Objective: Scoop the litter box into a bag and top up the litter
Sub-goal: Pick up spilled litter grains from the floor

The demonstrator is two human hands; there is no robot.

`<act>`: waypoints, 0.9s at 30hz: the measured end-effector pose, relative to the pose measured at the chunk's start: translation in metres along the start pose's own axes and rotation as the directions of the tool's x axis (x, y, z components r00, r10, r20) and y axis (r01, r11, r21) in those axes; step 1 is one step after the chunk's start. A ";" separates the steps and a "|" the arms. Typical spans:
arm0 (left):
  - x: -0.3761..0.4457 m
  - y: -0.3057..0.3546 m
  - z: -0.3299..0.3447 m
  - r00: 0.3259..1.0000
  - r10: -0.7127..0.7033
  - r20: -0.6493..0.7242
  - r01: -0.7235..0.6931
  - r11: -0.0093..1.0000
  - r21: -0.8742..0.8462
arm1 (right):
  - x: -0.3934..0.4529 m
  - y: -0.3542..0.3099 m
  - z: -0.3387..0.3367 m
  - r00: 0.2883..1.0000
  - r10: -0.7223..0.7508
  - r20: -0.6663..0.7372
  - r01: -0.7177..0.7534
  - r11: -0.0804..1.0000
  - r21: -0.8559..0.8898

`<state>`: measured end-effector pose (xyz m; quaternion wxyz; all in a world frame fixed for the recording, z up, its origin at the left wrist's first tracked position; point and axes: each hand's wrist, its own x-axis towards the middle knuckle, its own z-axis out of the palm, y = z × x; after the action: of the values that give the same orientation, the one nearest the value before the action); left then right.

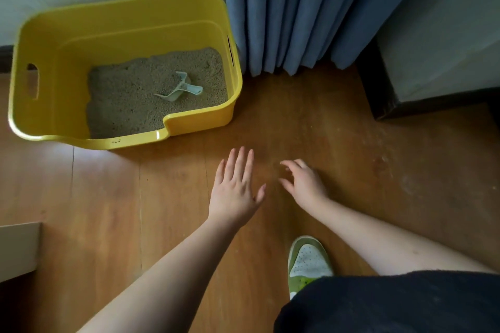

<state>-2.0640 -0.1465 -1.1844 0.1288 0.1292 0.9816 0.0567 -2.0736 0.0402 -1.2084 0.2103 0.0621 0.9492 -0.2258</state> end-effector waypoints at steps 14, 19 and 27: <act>0.002 -0.005 -0.003 0.702 -0.365 0.611 0.541 -0.285 -0.791 | 0.029 -0.004 0.021 0.988 0.081 -0.132 -0.072 0.995 0.071; 0.002 -0.007 -0.001 0.707 -0.290 0.645 0.473 -0.485 -0.736 | 0.031 -0.005 0.022 0.987 0.065 -0.149 -0.062 0.998 0.029; 0.004 0.008 0.003 0.674 -0.136 0.726 0.517 -0.615 -0.595 | -0.018 -0.049 0.002 0.964 -0.223 -0.144 0.247 0.952 0.181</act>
<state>-2.0647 -0.1380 -1.1869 0.2964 -0.4225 0.4036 0.7555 -2.0675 -0.0050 -1.1823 0.1163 -0.0174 0.9338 -0.3380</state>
